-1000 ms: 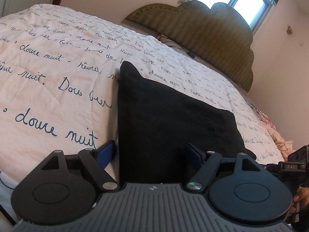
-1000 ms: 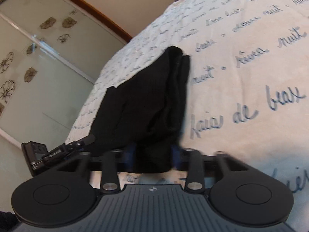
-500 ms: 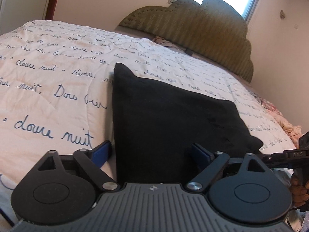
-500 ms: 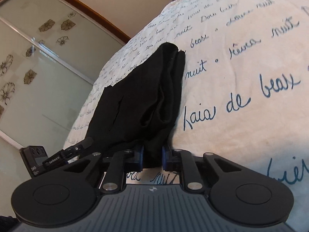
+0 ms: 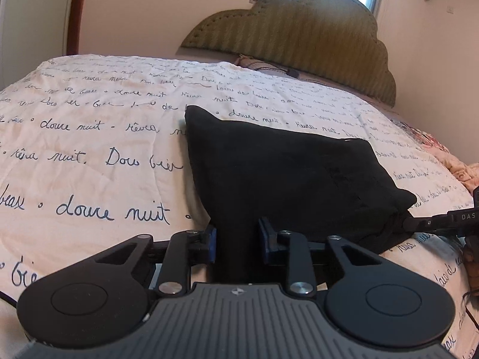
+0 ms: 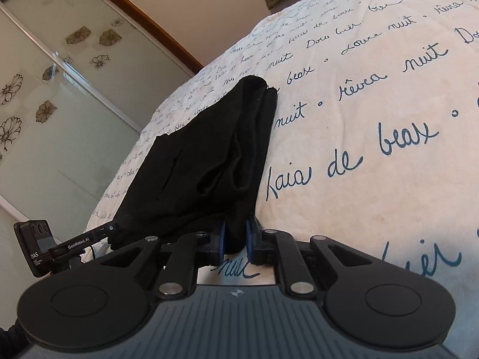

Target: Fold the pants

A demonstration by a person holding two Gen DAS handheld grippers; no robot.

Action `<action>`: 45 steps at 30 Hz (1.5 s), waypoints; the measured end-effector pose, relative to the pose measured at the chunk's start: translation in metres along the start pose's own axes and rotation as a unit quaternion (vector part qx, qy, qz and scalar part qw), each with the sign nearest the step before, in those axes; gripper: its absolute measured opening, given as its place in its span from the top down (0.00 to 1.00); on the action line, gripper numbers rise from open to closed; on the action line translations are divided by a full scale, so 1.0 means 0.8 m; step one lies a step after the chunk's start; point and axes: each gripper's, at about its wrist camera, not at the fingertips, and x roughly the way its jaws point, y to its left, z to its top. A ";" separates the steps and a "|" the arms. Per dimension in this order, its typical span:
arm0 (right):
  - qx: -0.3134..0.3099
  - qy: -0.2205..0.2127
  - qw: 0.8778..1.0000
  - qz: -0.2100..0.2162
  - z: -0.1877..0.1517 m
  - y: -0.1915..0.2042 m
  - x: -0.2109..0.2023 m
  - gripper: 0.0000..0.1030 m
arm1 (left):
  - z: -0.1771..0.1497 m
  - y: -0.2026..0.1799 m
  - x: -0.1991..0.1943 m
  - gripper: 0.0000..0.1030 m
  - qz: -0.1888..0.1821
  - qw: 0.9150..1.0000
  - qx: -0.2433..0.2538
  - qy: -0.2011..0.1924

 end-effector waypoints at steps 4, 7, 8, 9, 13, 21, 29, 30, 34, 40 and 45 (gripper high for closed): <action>0.011 -0.009 1.000 0.017 -0.003 -0.008 -0.002 0.90 | 0.003 0.003 -0.001 0.67 -0.013 0.999 -0.028 0.018; 0.018 -0.007 0.999 0.025 -0.002 -0.012 -0.003 0.89 | 0.004 0.018 -0.008 0.37 -0.037 0.994 -0.096 0.027; 0.019 -0.007 0.999 0.027 -0.002 -0.012 -0.004 0.89 | 0.002 0.024 -0.012 0.31 -0.044 0.992 -0.118 0.025; 0.020 -0.007 0.999 0.028 -0.001 -0.012 -0.004 0.89 | -0.001 0.029 -0.015 0.29 -0.047 0.989 -0.135 0.027; 0.021 -0.009 0.999 0.029 -0.002 -0.012 -0.004 0.89 | -0.014 0.022 -0.025 0.29 -0.041 0.991 -0.126 0.022; 0.024 -0.011 0.999 0.031 -0.002 -0.013 -0.005 0.89 | -0.019 0.006 -0.036 0.76 -0.013 0.998 -0.061 -0.005; 0.024 -0.010 0.999 0.033 -0.002 -0.015 -0.004 0.89 | -0.031 0.014 -0.027 0.77 -0.009 0.999 -0.042 -0.006; 0.026 -0.010 0.999 0.033 -0.001 -0.016 -0.004 0.89 | -0.030 0.015 -0.029 0.76 -0.011 0.999 -0.046 -0.006; 0.048 -0.011 0.998 0.028 0.006 -0.014 -0.014 0.85 | -0.013 0.016 -0.064 0.51 0.009 0.998 -0.045 -0.037; 0.066 -0.121 0.990 0.026 0.040 0.022 -0.045 0.65 | 0.044 0.003 -0.110 0.10 0.005 0.989 -0.010 -0.149; 0.065 -0.101 0.992 0.029 0.086 0.068 0.029 0.15 | 0.083 -0.058 -0.007 0.08 -0.006 0.992 0.076 -0.095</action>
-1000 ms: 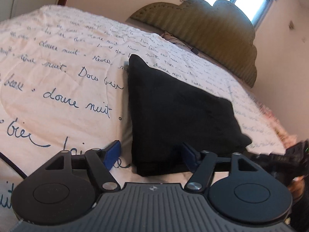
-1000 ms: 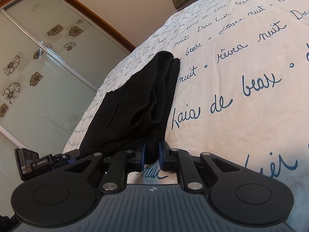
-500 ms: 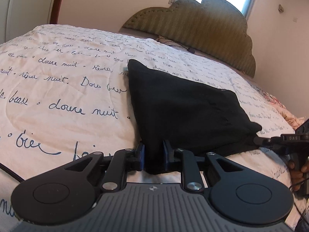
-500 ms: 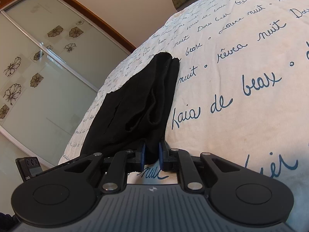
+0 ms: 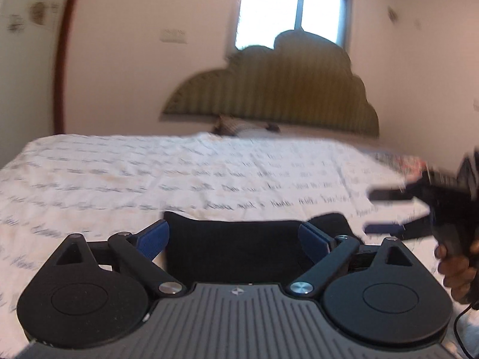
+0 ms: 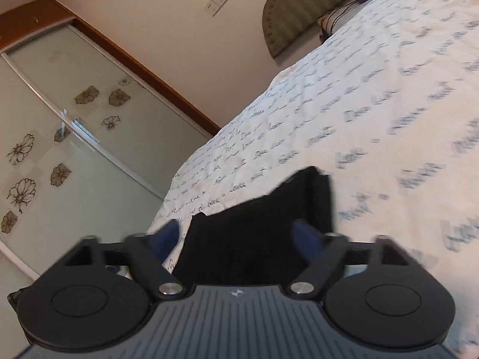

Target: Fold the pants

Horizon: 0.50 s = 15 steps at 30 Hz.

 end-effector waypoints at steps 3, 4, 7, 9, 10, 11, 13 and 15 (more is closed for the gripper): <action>0.031 -0.006 0.998 -0.059 0.013 0.002 0.027 0.15 | 0.002 -0.012 0.075 0.15 0.026 0.996 0.038 0.072; 0.034 -0.005 0.997 -0.068 0.016 -0.002 0.028 0.15 | 0.001 -0.010 0.090 0.15 0.048 0.994 0.041 0.085; 0.036 0.013 0.996 -0.075 0.014 -0.020 0.015 0.15 | -0.009 0.018 0.111 0.14 0.076 0.992 0.005 0.100; 0.040 0.029 0.996 -0.077 0.011 -0.034 0.007 0.15 | -0.023 0.044 0.122 0.08 0.064 0.990 -0.035 0.121; 0.053 0.046 0.995 -0.072 0.008 -0.043 0.007 0.15 | -0.032 0.053 0.127 0.04 0.058 0.988 -0.052 0.130; 0.066 0.063 0.994 -0.061 0.005 -0.050 0.009 0.15 | -0.038 0.065 0.125 0.02 0.045 0.989 -0.072 0.125; 0.053 0.062 0.995 -0.064 -0.001 -0.046 0.005 0.15 | -0.038 0.074 0.120 0.01 0.029 0.989 -0.089 0.119; 0.033 0.033 0.996 -0.076 0.001 -0.038 -0.008 0.15 | -0.040 0.073 0.118 0.00 0.029 0.989 -0.082 0.117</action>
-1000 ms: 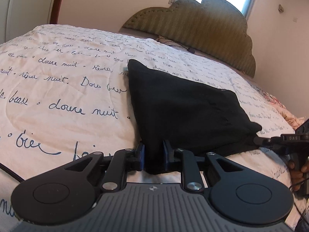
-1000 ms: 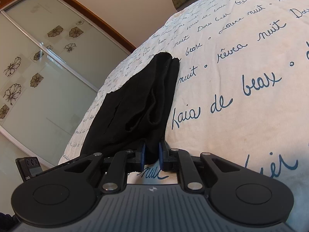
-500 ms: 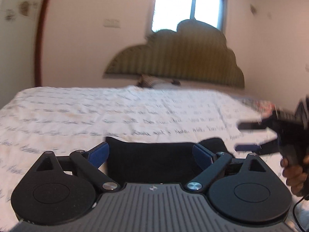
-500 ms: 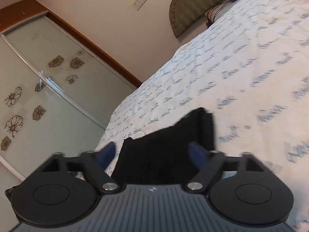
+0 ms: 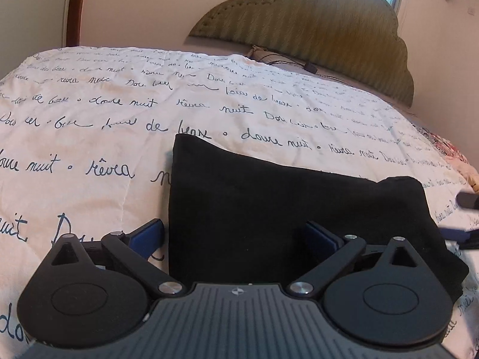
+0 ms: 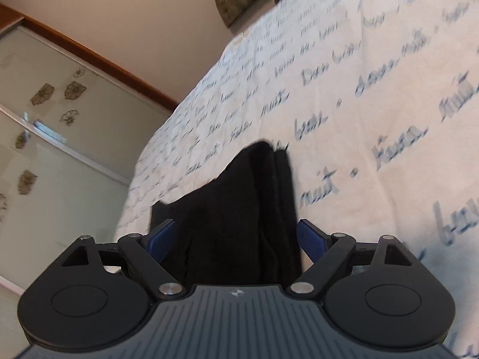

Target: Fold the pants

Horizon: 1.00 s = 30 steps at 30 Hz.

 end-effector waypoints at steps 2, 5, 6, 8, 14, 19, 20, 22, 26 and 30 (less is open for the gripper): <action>0.006 -0.028 0.999 0.024 0.004 0.004 -0.018 0.15 | 0.000 -0.002 -0.001 0.00 0.003 1.000 0.005 0.000; 0.007 -0.010 0.998 0.062 0.009 0.012 -0.018 0.15 | 0.002 -0.004 0.002 0.00 0.004 1.000 0.006 0.000; 0.005 0.012 0.998 0.061 0.008 0.014 -0.011 0.15 | 0.002 -0.005 0.002 0.00 0.005 1.000 0.008 -0.001; 0.001 0.056 0.997 0.046 0.000 0.013 0.008 0.15 | 0.002 -0.006 0.001 0.00 0.006 1.000 0.008 -0.002; 0.011 0.066 0.994 0.082 -0.017 0.009 0.010 0.26 | -0.002 -0.009 -0.002 0.00 0.010 1.000 0.009 -0.007; -0.025 0.078 0.995 0.052 -0.020 0.004 0.013 0.94 | -0.001 -0.009 -0.001 0.00 0.010 1.000 0.009 -0.007; -0.023 0.075 0.995 0.054 -0.017 0.001 0.010 0.94 | -0.002 -0.009 -0.001 0.00 0.010 1.000 0.009 -0.007; -0.025 0.053 0.995 0.078 -0.010 0.003 -0.005 0.95 | -0.002 -0.009 -0.002 0.00 0.010 1.000 0.009 -0.008; -0.026 0.074 0.996 0.036 -0.016 -0.019 0.011 0.96 | -0.002 -0.010 -0.001 0.00 0.010 1.000 0.011 -0.007; 0.026 0.063 0.995 0.074 -0.019 -0.047 0.007 0.94 | -0.002 -0.011 0.000 0.00 0.012 1.000 0.013 -0.007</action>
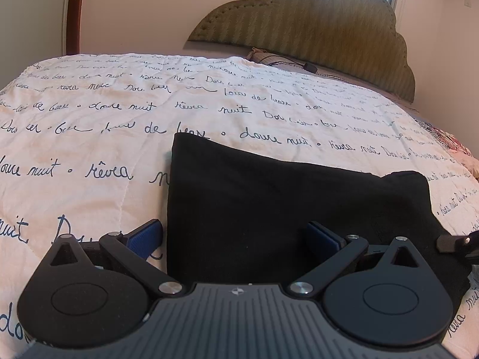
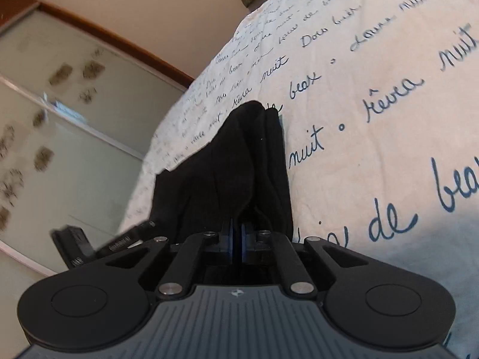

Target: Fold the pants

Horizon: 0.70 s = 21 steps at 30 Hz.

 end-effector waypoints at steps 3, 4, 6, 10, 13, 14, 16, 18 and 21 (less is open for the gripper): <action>0.020 -0.016 1.000 -0.008 0.005 0.002 -0.014 0.92 | 0.000 -0.001 0.001 0.00 0.003 1.000 0.003 0.002; 0.025 -0.041 0.999 -0.013 0.007 0.006 -0.022 0.92 | 0.001 -0.002 0.002 0.00 0.005 1.000 0.003 0.003; 0.015 -0.099 0.995 -0.018 0.014 0.019 -0.040 0.91 | 0.003 -0.005 0.002 0.00 0.011 1.000 0.006 0.008; -0.062 -0.099 0.992 -0.039 0.022 0.072 -0.022 0.82 | 0.011 -0.013 0.002 0.00 0.033 0.999 0.006 0.024; -0.131 -0.060 0.987 -0.067 0.020 0.107 0.018 0.58 | 0.020 -0.019 0.005 0.00 0.041 0.998 0.004 0.038; -0.147 -0.047 0.985 -0.076 0.018 0.114 0.033 0.54 | 0.023 -0.021 0.007 0.00 0.040 0.998 0.008 0.041; -0.163 -0.030 0.982 -0.092 0.020 0.119 0.058 0.50 | 0.027 -0.021 0.012 0.00 0.039 0.998 0.011 0.047; -0.184 -0.016 0.977 -0.105 0.020 0.115 0.075 0.51 | 0.027 -0.021 0.018 0.00 0.036 0.998 0.013 0.052; -0.185 -0.020 0.980 -0.078 0.017 0.090 0.079 0.51 | 0.019 -0.014 0.022 0.00 0.023 0.999 0.011 0.038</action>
